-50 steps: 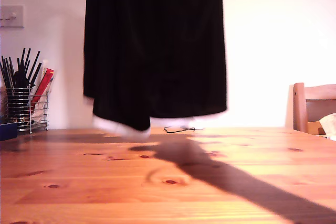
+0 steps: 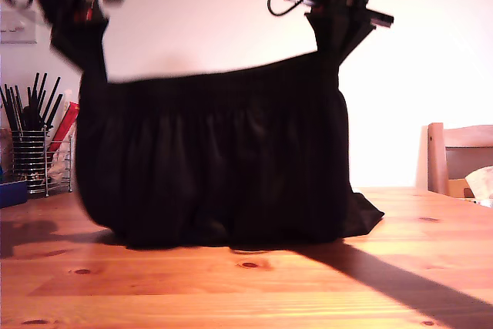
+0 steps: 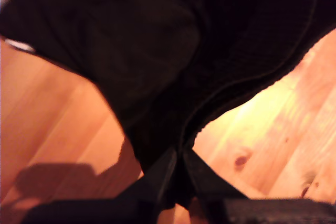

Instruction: Fold the shorts in front of you. After folding it, place it to the left side.

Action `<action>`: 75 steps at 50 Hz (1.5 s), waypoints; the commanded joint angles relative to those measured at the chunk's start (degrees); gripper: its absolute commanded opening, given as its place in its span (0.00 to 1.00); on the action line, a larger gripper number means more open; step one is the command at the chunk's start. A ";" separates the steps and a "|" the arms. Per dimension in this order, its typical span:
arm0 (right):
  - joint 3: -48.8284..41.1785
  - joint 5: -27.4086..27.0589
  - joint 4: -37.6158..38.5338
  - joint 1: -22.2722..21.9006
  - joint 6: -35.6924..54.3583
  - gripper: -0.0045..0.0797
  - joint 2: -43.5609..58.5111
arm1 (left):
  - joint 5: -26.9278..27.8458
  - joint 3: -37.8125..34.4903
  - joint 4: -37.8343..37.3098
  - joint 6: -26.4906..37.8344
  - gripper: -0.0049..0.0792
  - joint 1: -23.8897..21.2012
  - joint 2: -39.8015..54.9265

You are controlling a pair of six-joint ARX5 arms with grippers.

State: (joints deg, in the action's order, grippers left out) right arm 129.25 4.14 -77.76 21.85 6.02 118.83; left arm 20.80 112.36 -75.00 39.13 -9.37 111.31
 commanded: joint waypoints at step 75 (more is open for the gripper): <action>-50.73 -3.43 42.58 2.51 -6.40 0.04 -31.43 | 8.63 -52.26 51.63 -16.96 0.03 6.29 -32.44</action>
State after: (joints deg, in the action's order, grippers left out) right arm 82.32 0.93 -35.97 24.47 0.38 88.44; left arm 29.78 63.07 -24.05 22.76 -2.63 80.01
